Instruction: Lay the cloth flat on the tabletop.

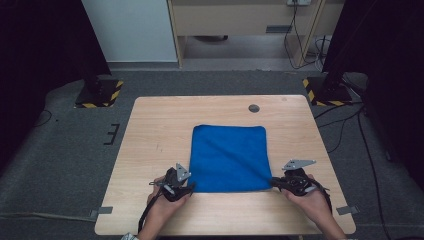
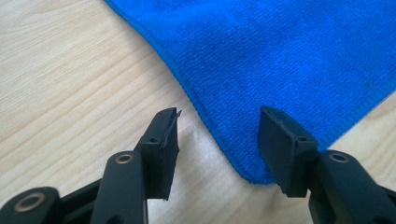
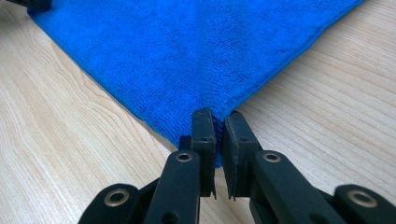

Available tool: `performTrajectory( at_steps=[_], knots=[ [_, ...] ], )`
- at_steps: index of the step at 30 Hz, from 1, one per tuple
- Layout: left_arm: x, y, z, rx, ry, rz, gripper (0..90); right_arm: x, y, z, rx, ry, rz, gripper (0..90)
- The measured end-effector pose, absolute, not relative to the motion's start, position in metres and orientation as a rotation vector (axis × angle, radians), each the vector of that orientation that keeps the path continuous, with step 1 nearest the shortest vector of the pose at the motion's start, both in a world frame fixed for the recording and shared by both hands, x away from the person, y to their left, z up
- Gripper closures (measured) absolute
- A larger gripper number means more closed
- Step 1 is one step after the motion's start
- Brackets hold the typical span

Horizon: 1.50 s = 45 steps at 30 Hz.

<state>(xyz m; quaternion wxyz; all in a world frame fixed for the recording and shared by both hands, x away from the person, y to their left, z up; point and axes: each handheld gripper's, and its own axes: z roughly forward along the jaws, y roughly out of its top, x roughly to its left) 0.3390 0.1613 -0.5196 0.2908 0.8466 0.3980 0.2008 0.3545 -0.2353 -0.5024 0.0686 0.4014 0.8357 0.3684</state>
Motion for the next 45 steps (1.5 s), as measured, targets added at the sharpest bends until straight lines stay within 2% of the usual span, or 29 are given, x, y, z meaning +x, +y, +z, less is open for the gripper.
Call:
performTrajectory(
  at_steps=[13,16,17,19,21,22,23,25,26,31,40,45],
  knots=[
    [0.324,0.158,-0.519,2.256,1.068,0.475,47.4,0.343,-0.239,-0.498,1.188,2.523,1.071,82.8],
    [0.323,0.158,-0.519,2.258,1.073,0.478,41.9,0.341,-0.241,-0.499,1.18,2.519,1.073,76.0],
    [0.324,0.158,-0.519,2.256,1.08,0.47,36.1,0.342,-0.242,-0.499,1.177,2.507,1.06,67.4],
    [0.326,0.16,-0.519,2.248,1.089,0.449,30.8,0.343,-0.242,-0.498,1.195,2.486,1.071,56.4],
    [0.327,0.161,-0.515,2.226,1.084,0.445,27.6,0.343,-0.243,-0.497,1.193,2.463,1.098,49.0],
    [0.327,0.161,-0.515,2.226,1.084,0.445,26.1,0.343,-0.243,-0.497,1.193,2.463,1.098,49.0],
    [0.326,0.162,-0.512,2.21,1.072,0.455,24.4,0.343,-0.242,-0.495,1.188,2.434,1.116,40.5],
    [0.326,0.163,-0.509,2.2,1.055,0.47,22.8,0.343,-0.241,-0.495,1.173,2.414,1.129,33.1],
    [0.326,0.163,-0.509,2.2,1.055,0.47,21.9,0.343,-0.241,-0.495,1.173,2.414,1.129,33.1],
    [0.331,0.167,-0.508,2.176,1.06,0.481,17.0,0.349,-0.238,-0.495,1.149,2.364,1.156,21.0],
    [0.341,0.176,-0.507,2.131,1.069,0.498,12.2,0.36,-0.229,-0.495,1.123,2.321,1.185,12.9],
    [0.346,0.18,-0.507,2.114,1.067,0.504,10.4,0.362,-0.223,-0.495,1.099,2.33,1.201,11.6]
  ],
)
